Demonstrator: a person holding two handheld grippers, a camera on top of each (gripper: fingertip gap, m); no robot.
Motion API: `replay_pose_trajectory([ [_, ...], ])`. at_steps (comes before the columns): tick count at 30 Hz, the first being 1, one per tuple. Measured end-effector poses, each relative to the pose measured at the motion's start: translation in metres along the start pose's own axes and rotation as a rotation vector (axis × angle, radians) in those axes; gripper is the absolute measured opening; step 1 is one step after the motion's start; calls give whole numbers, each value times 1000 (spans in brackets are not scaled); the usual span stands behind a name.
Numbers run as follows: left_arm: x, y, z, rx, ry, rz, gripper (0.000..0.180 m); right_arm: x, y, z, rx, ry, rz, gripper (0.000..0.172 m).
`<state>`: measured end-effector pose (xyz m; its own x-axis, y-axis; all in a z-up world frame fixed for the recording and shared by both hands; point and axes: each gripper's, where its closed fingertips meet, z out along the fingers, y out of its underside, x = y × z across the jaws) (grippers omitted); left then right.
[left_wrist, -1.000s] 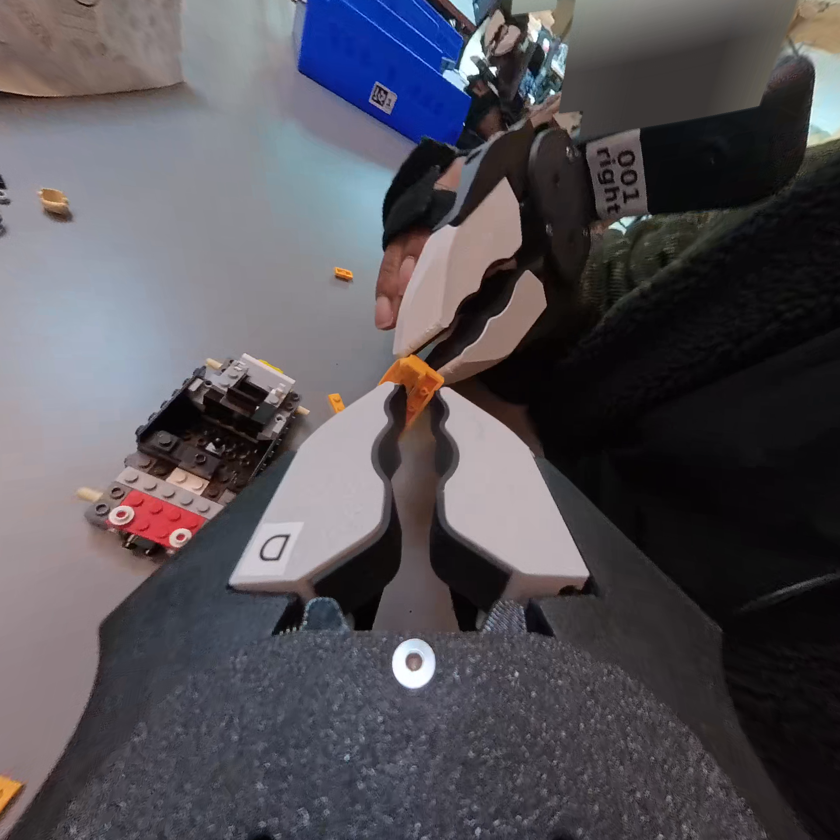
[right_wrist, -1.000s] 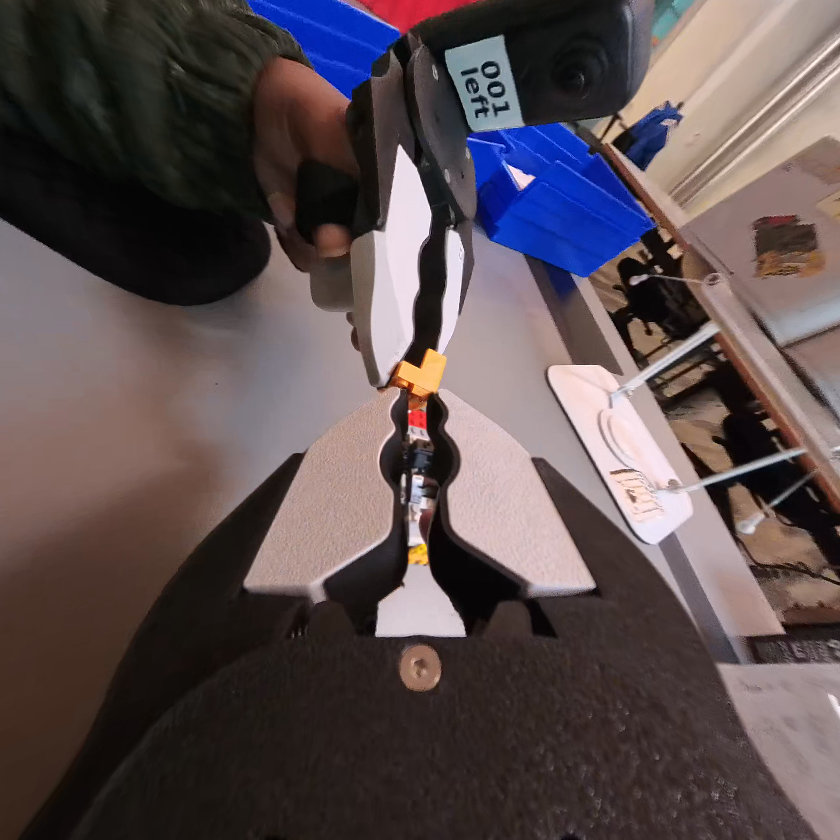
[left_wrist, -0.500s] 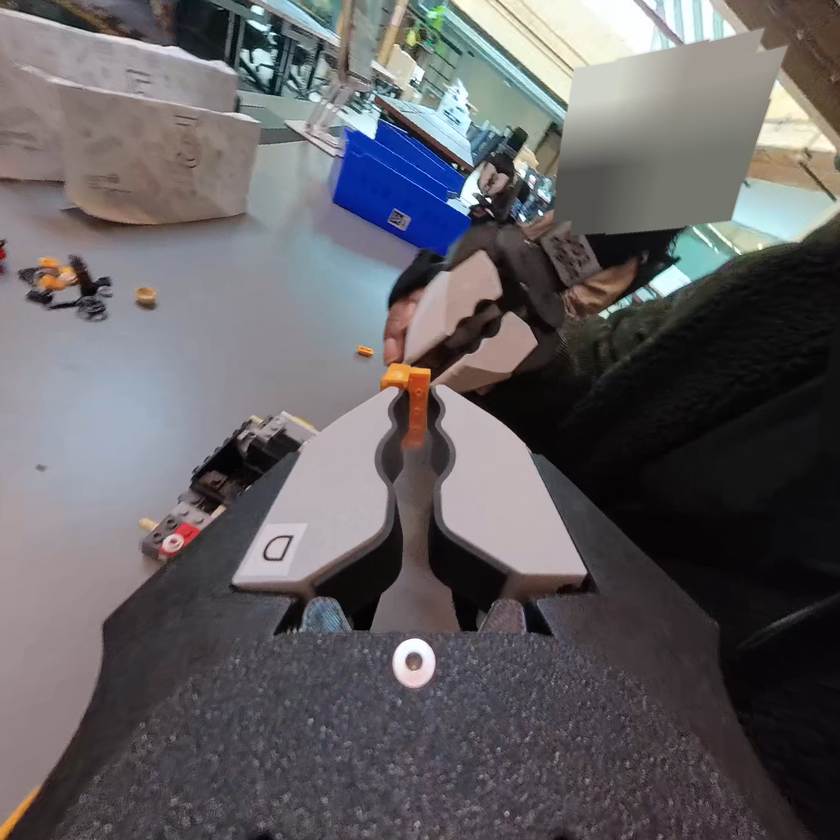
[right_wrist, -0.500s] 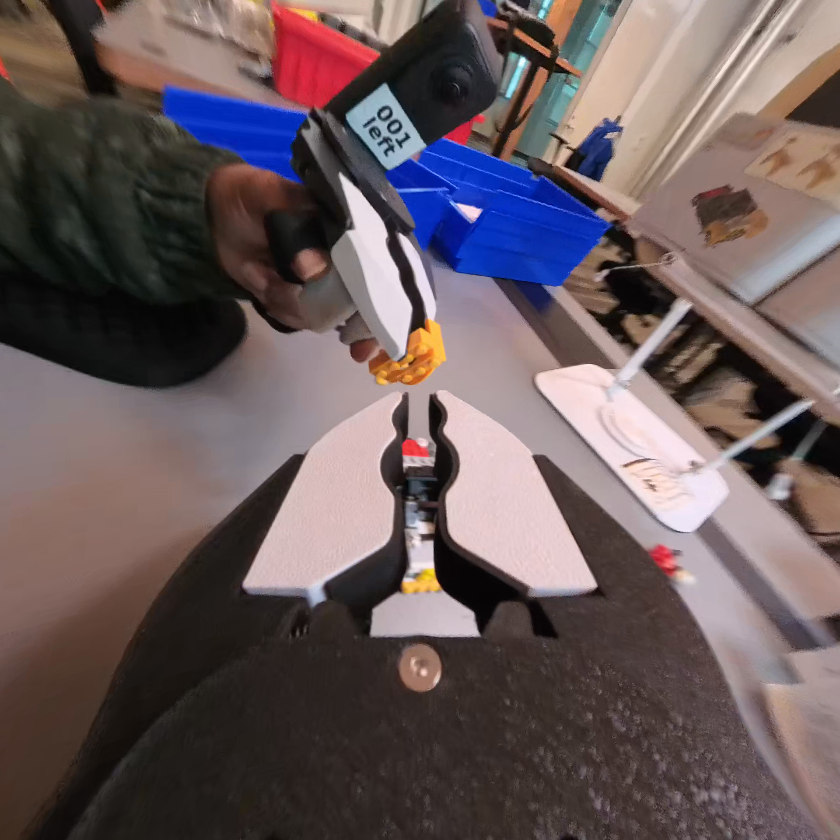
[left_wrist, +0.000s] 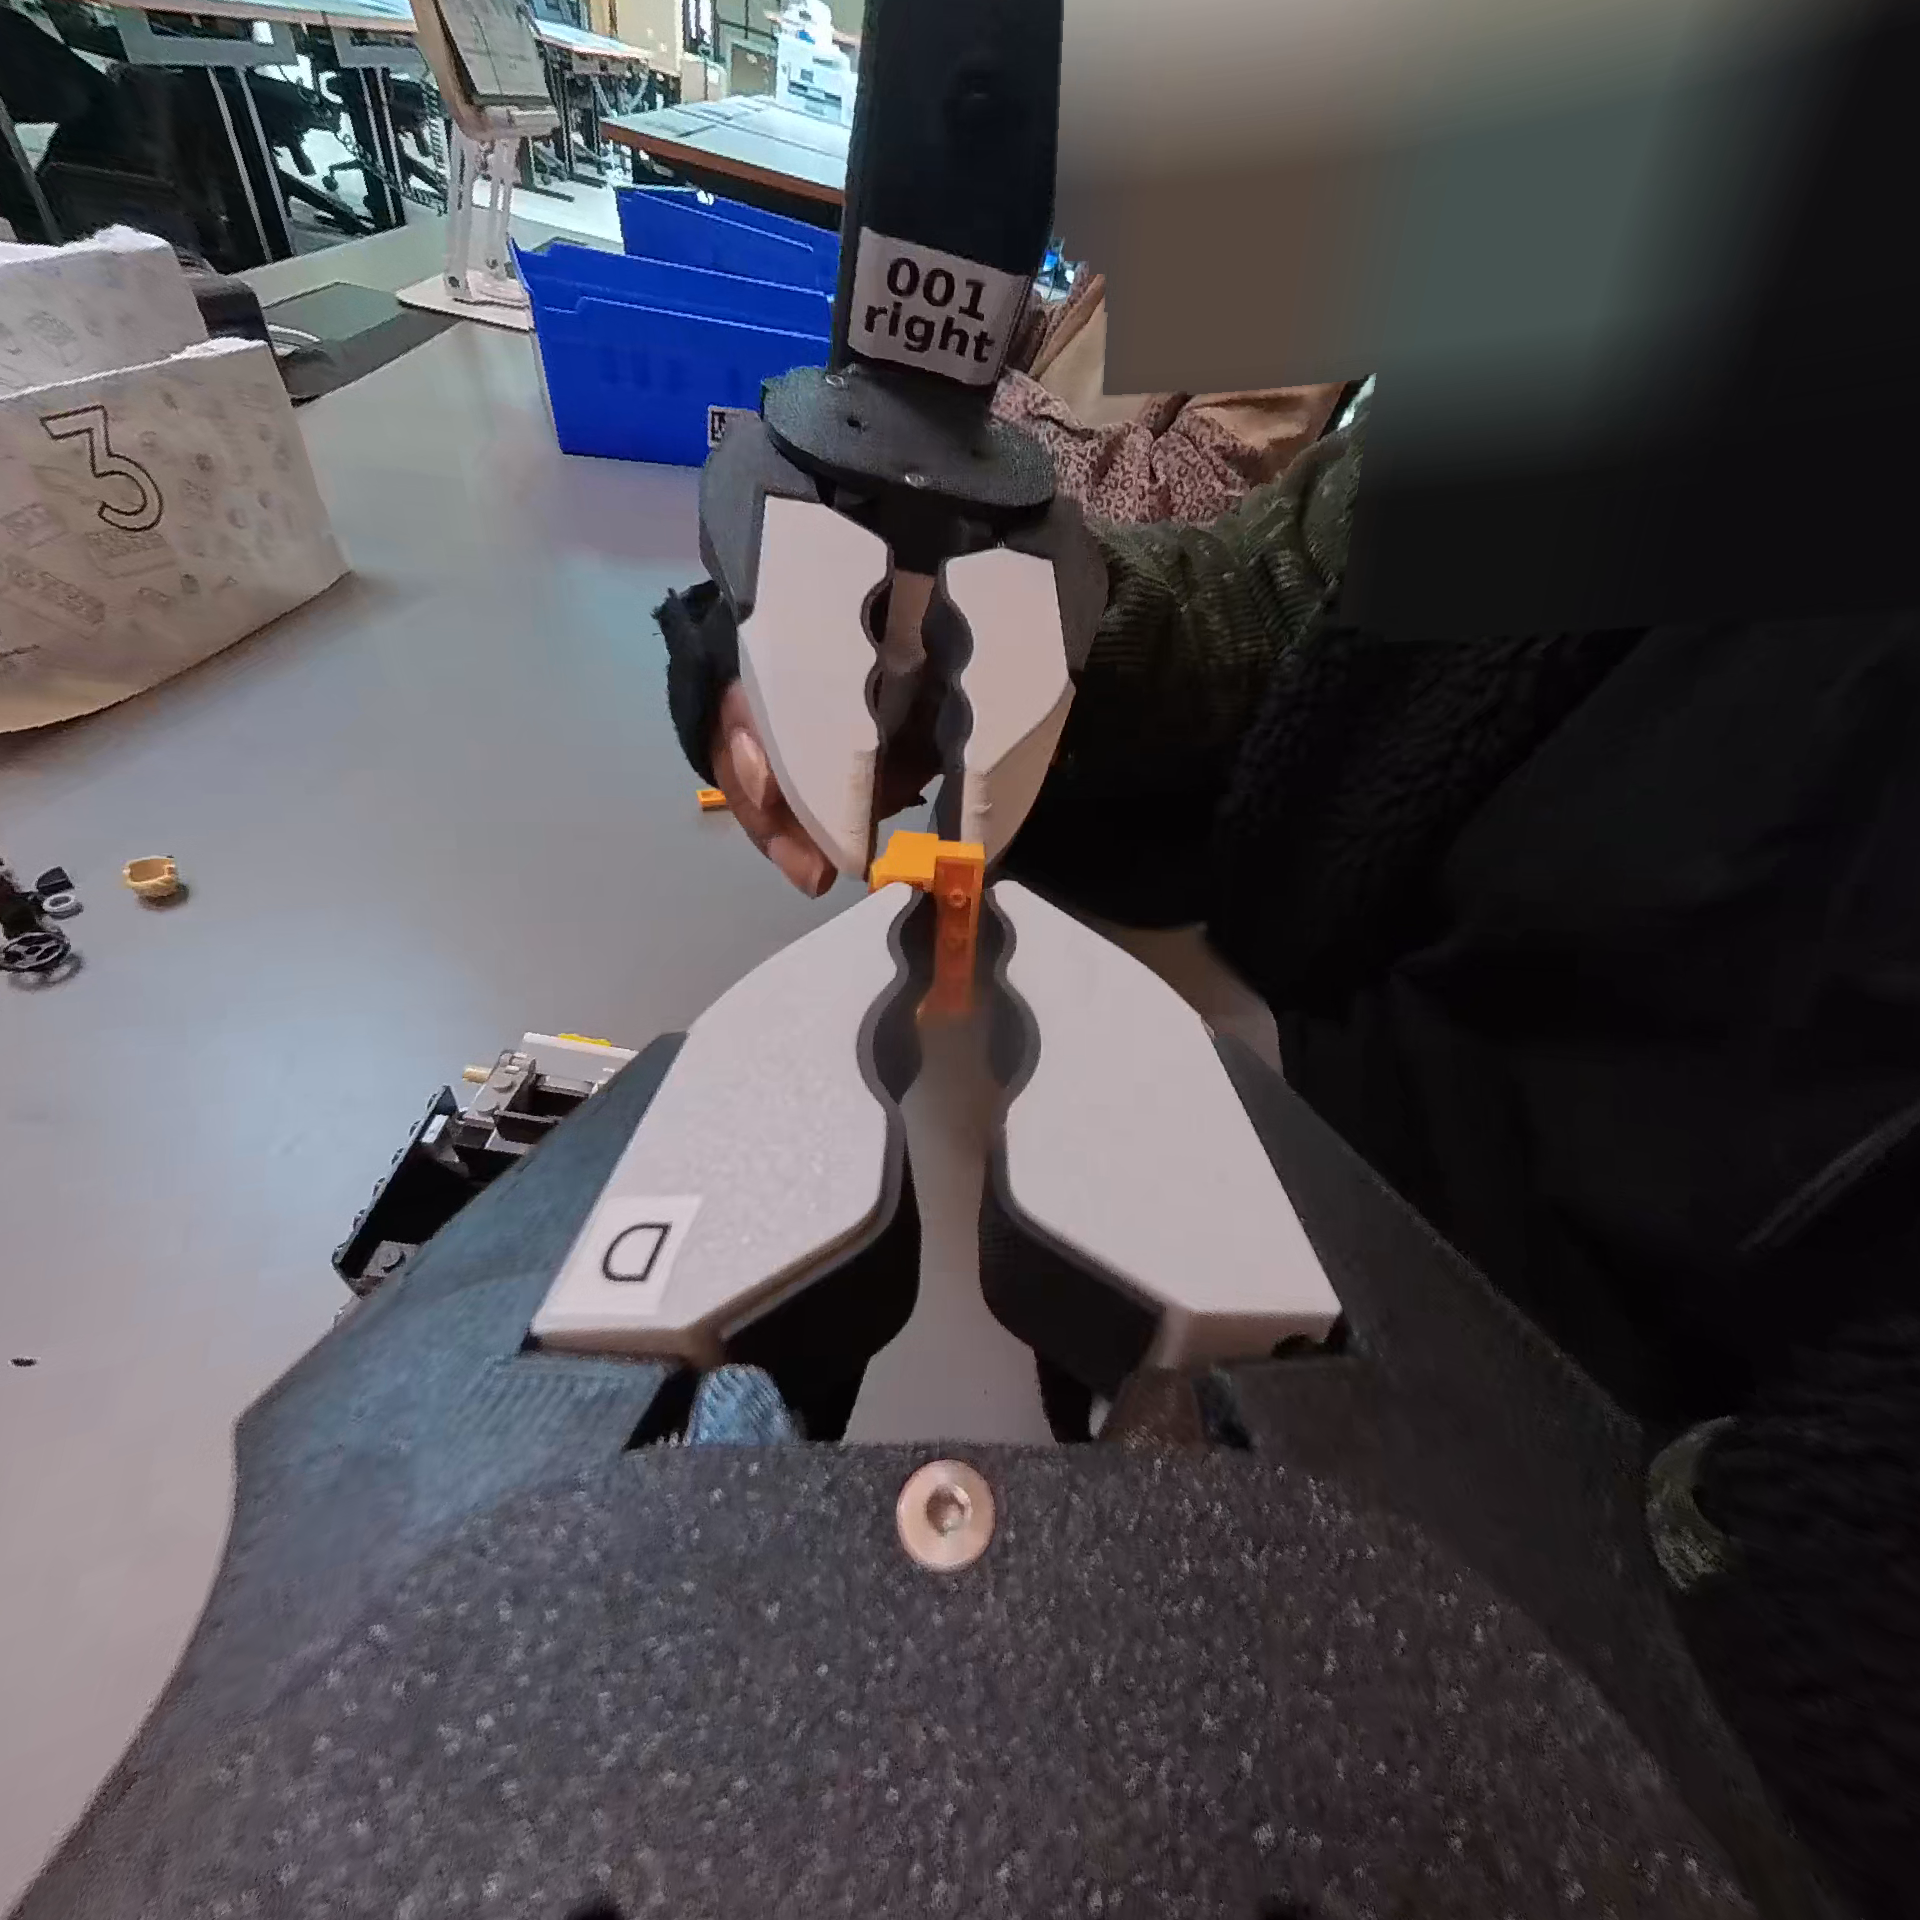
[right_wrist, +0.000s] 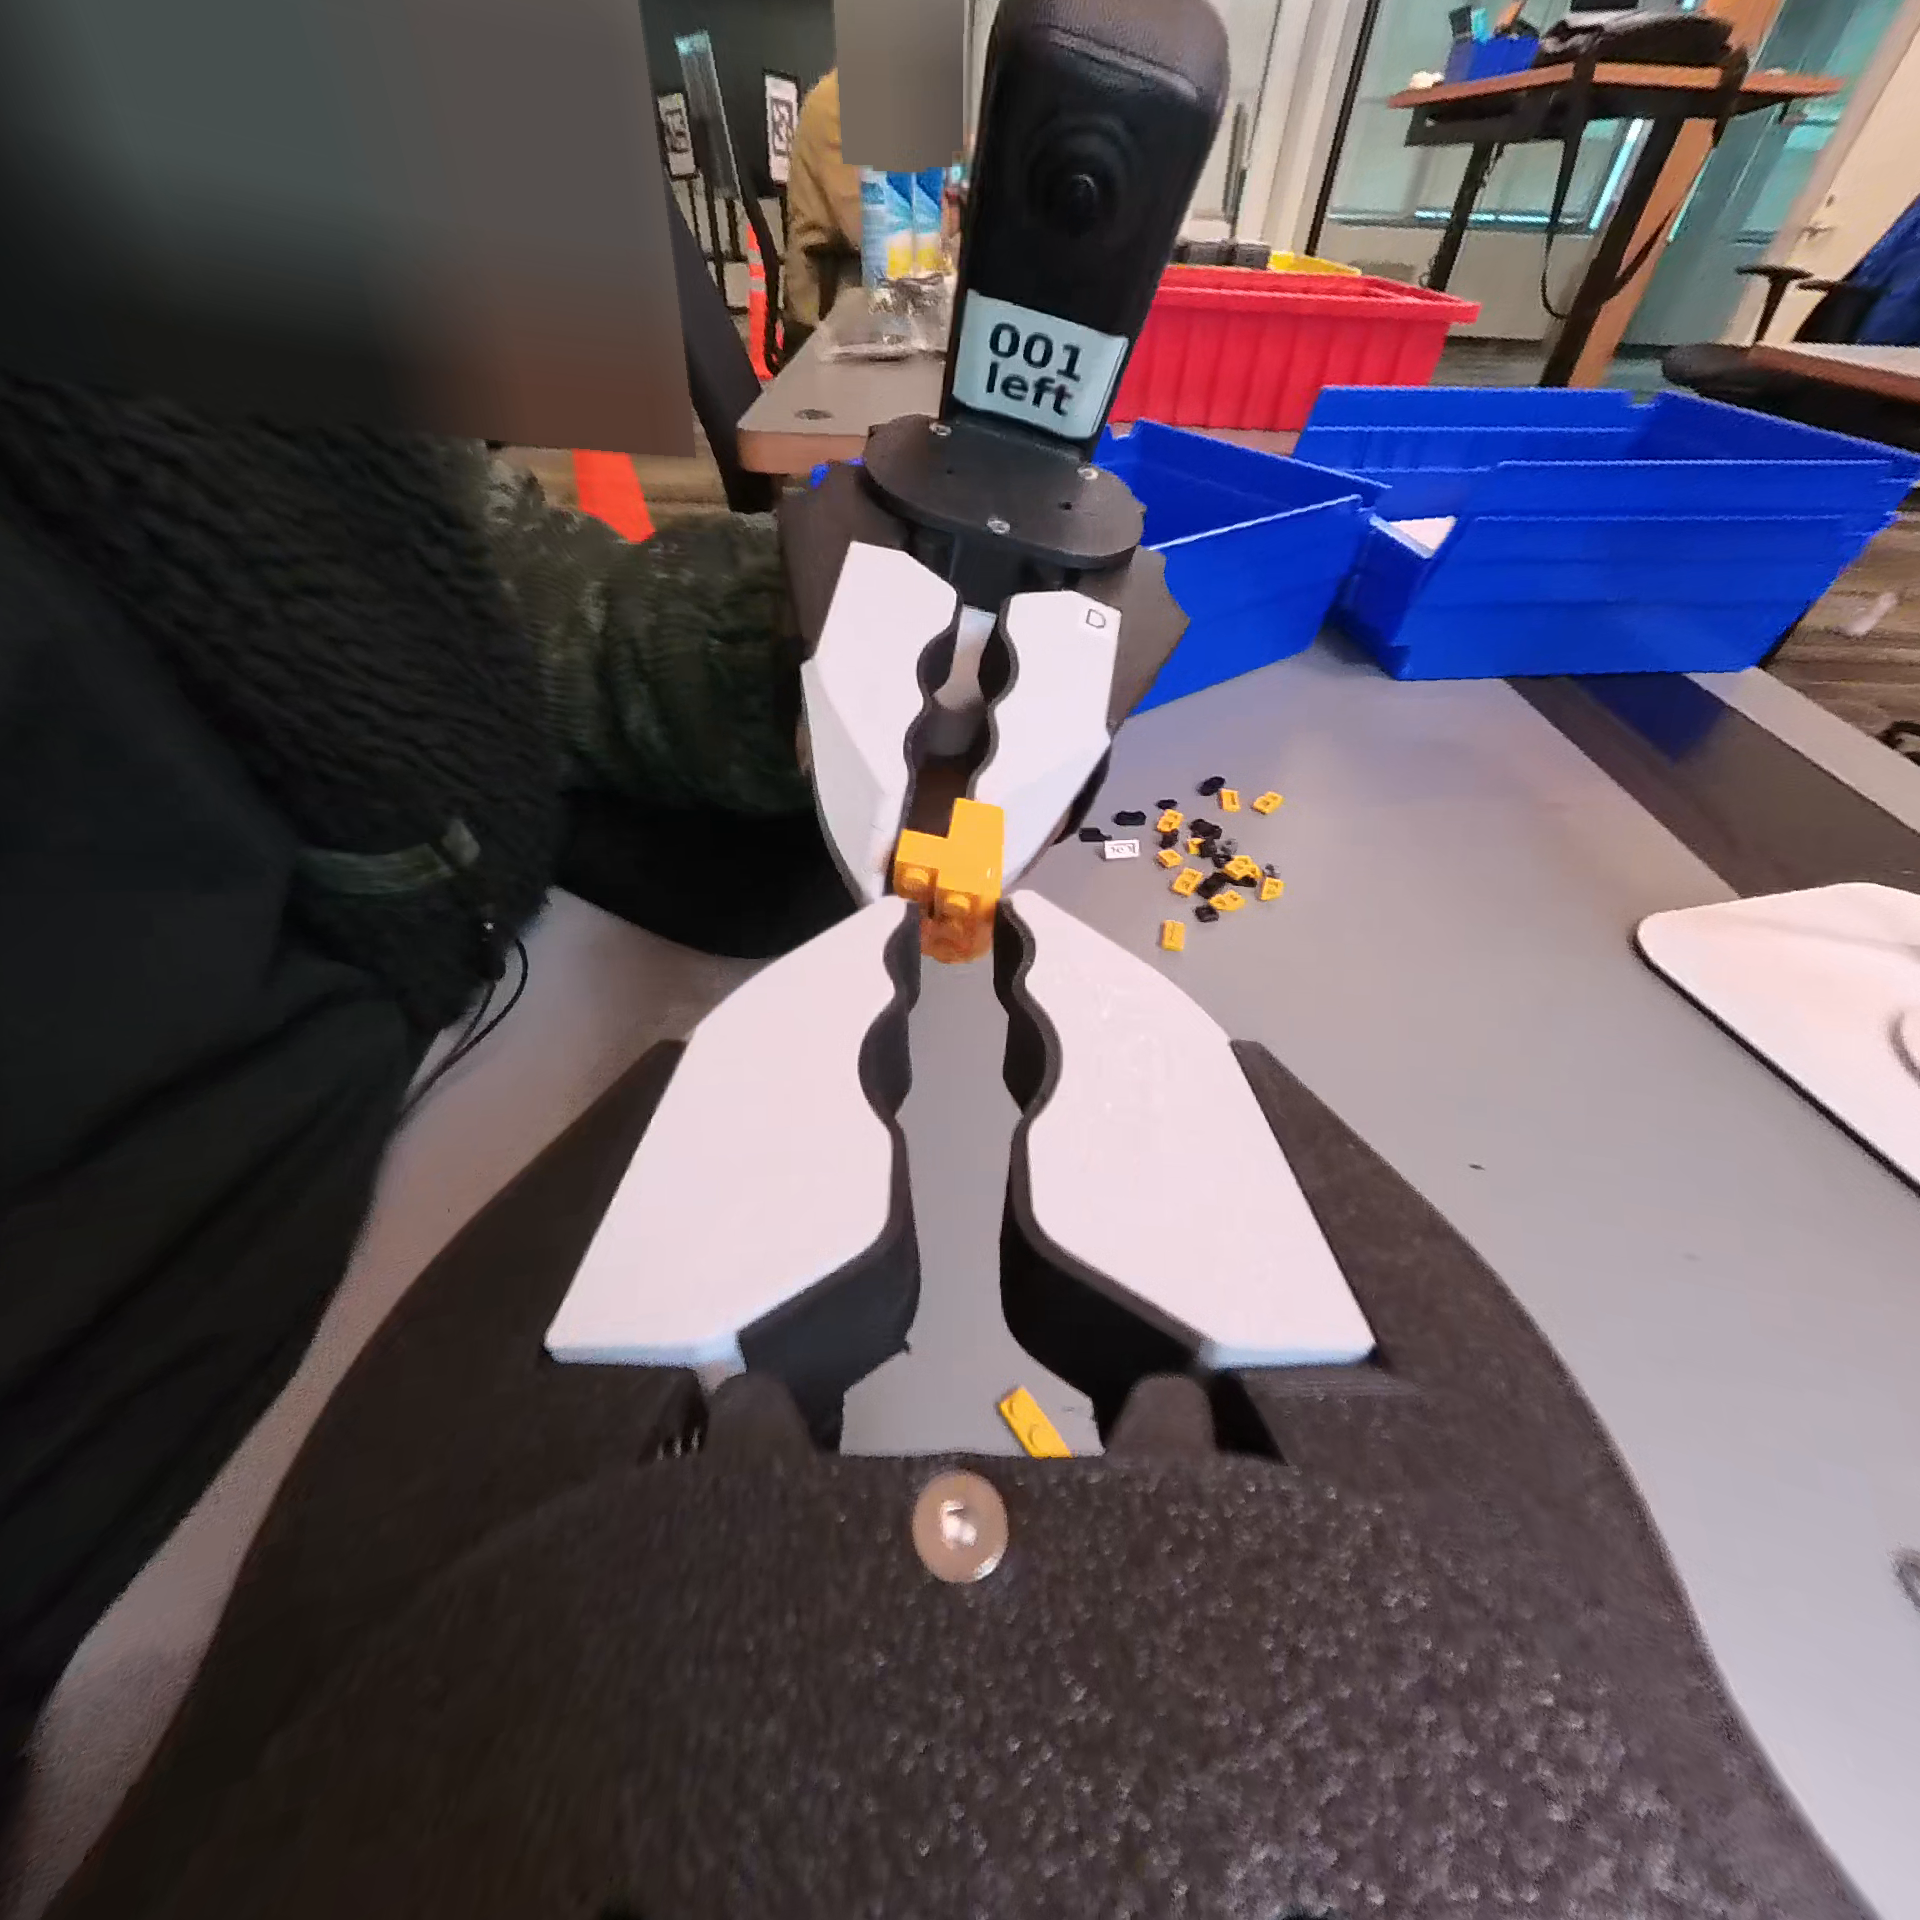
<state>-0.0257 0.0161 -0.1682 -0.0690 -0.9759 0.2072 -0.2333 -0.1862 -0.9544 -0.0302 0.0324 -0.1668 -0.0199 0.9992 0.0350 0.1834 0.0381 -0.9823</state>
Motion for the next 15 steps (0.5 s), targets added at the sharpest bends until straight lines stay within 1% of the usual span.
replay_pose_trajectory([
  [4,4,5,2,-50,9,28,8,-7,1,1,-16,-32,-11,11],
  [7,5,16,2,-137,-4,47,9,-11,8,3,-77,-35,-60,11],
  [11,3,29,3,-253,-50,90,8,-15,21,8,-174,-10,-141,11],
  [12,1,33,3,-277,-64,88,9,-14,23,9,-197,7,-164,8],
  [15,-4,35,1,-288,-76,58,8,-11,26,11,-243,66,-241,8],
])
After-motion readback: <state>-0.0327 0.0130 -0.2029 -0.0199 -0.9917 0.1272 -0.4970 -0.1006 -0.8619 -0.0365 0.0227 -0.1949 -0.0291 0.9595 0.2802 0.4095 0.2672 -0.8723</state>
